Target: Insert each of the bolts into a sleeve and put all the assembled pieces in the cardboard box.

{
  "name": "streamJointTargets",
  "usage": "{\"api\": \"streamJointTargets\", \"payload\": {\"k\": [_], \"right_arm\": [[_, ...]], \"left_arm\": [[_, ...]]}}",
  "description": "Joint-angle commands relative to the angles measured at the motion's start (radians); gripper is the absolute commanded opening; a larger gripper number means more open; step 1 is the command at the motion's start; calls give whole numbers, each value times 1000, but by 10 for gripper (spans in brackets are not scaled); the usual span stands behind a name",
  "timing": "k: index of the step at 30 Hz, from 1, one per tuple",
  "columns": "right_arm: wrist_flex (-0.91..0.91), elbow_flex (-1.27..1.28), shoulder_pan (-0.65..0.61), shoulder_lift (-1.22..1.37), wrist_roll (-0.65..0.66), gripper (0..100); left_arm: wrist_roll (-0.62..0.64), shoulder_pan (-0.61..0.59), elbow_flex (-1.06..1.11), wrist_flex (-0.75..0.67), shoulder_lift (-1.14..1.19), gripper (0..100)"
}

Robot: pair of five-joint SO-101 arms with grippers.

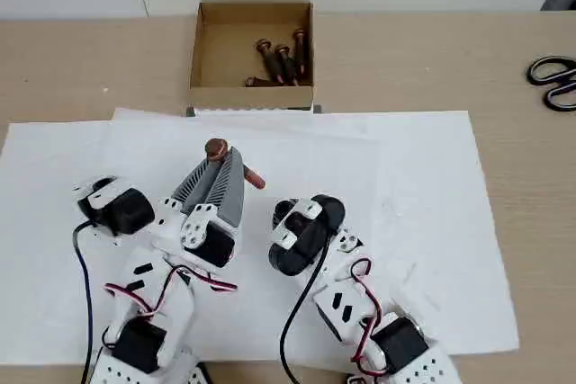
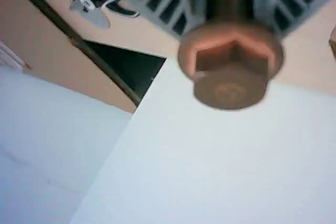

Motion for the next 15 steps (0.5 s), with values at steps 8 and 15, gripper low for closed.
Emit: {"api": "streamJointTargets", "payload": {"k": [8,15], "right_arm": [[-35,-12,-5,-12,12,4],[-38,-14,-4,-12,12,4]], "left_arm": [[8,115,-7,9,-11,6],[5,115,-7,92,-11,6]]}}
